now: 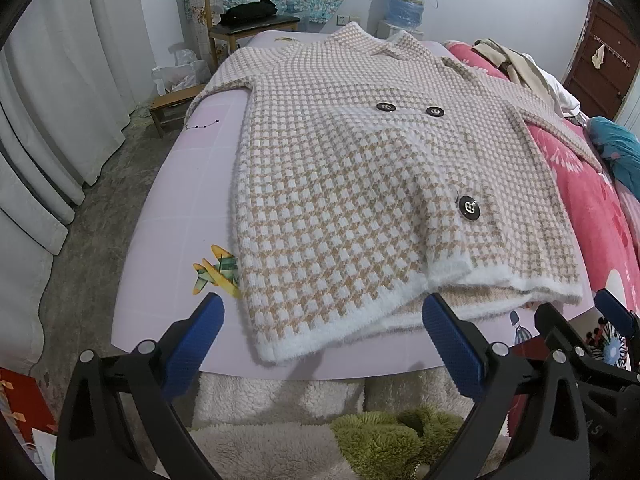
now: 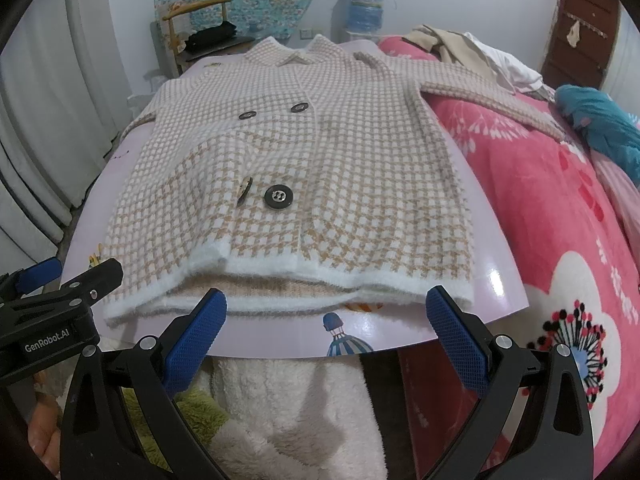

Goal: Fold large clothes

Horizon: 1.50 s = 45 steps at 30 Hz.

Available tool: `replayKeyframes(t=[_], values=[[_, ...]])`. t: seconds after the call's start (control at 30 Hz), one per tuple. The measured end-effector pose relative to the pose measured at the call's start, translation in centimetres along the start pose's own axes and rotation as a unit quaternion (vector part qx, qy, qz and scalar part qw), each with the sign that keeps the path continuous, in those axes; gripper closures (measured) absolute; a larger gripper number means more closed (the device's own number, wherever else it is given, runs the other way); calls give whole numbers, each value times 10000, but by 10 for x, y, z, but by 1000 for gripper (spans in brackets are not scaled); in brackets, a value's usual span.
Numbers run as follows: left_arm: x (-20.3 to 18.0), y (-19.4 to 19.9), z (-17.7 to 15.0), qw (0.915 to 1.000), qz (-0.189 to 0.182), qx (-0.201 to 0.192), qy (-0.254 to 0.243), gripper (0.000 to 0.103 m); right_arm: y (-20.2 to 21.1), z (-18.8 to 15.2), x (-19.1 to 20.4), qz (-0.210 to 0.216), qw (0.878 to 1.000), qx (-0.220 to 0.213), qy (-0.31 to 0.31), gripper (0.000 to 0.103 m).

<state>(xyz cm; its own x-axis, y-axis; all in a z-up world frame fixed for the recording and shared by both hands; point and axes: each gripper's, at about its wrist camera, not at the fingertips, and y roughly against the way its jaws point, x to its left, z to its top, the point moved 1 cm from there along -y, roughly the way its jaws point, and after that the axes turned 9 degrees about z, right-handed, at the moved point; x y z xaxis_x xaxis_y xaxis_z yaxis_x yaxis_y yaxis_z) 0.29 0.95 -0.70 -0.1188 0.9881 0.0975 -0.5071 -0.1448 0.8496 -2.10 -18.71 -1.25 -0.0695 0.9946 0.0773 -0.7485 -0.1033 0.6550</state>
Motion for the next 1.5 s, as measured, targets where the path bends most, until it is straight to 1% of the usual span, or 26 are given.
replayKeyframes(t=[0.3, 0.47, 0.67, 1.0, 1.17, 1.3, 1.5], values=[[0, -2, 0, 10000, -4, 11, 16, 5, 1, 1, 0, -33, 10000, -9, -18, 7], [0, -4, 2, 10000, 2, 37, -18, 5, 3, 2, 0, -36, 9999, -91, -38, 7], [2, -4, 9, 9999, 75, -97, -88, 5, 5, 5, 1, -27, 9998, -200, -16, 7], [14, -17, 35, 9996, 215, -191, -80, 5, 0, 24, 10, -317, 9983, -388, 286, 7], [17, -20, 54, 9989, 282, -355, -147, 5, -5, 39, 10, -240, 9982, -455, 300, 7], [22, -23, 68, 9982, 208, -531, -157, 5, -13, 53, 12, -206, 9985, -419, 295, 7], [29, -31, 89, 9975, -112, -668, -185, 5, -25, 76, 20, -174, 9979, -436, 437, 7]])
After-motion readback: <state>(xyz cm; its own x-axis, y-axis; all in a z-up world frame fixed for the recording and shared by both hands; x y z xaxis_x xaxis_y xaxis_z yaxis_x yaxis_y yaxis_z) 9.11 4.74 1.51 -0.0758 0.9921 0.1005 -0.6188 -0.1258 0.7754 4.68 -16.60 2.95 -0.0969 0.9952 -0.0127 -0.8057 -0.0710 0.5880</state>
